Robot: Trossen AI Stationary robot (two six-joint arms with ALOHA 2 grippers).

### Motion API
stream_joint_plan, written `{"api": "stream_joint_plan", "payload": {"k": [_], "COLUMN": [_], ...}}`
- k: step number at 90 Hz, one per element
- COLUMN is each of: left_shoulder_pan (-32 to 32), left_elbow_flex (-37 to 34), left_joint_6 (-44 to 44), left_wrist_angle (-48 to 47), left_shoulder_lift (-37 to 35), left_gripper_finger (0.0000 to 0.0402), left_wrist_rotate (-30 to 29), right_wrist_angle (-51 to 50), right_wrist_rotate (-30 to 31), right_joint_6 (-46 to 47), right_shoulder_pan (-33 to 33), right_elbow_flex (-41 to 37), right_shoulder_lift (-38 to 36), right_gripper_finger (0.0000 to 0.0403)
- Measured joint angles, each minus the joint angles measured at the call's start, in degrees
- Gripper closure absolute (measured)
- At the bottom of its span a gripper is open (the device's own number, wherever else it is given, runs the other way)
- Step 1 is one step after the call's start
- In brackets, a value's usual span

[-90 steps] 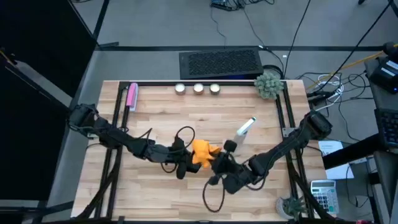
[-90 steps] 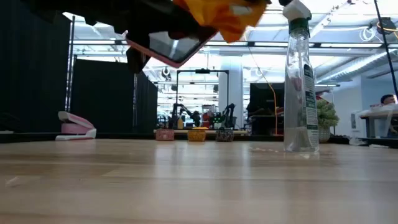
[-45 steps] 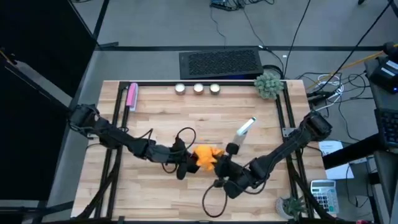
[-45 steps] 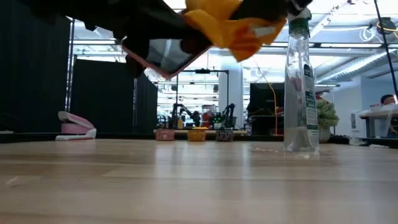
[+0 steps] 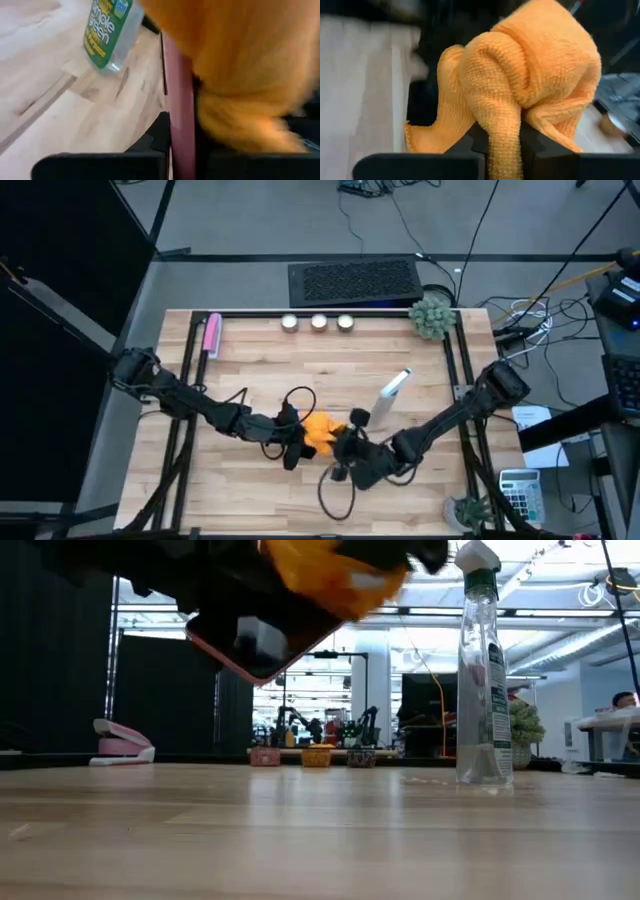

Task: Apply microfiber cloth
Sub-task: Wipe the front side of the pink cellphone using the orange microfiber cloth

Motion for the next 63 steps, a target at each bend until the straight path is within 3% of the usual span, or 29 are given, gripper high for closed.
{"api": "stream_joint_plan", "payload": {"k": [10,22,41,63], "left_shoulder_pan": [0.33,0.35,0.04,0.24], "left_elbow_flex": [0.23,0.33,0.01,0.13], "left_joint_6": [0.01,-0.16,-0.29,0.31], "left_wrist_angle": [1.53,2.71,0.32,1.7], "left_shoulder_lift": [-0.25,-0.5,-0.15,-0.11], "left_gripper_finger": [0.0389,0.0389,0.0389,0.0389], "left_wrist_rotate": [-0.78,-1.05,1.17,0.31], "right_wrist_angle": [-4.52,1.48,12.92,-1.38], "right_wrist_rotate": [4.15,6.18,-0.32,-0.33], "right_joint_6": [-0.76,-5.03,-10.66,-0.95], "right_shoulder_pan": [0.5,-1.93,-3.69,1.28], "right_elbow_flex": [-0.22,-0.22,-0.1,-0.09], "right_shoulder_lift": [-2.83,-5.77,-1.79,-0.99], "right_gripper_finger": [0.0378,0.0378,0.0378,0.0378]}}
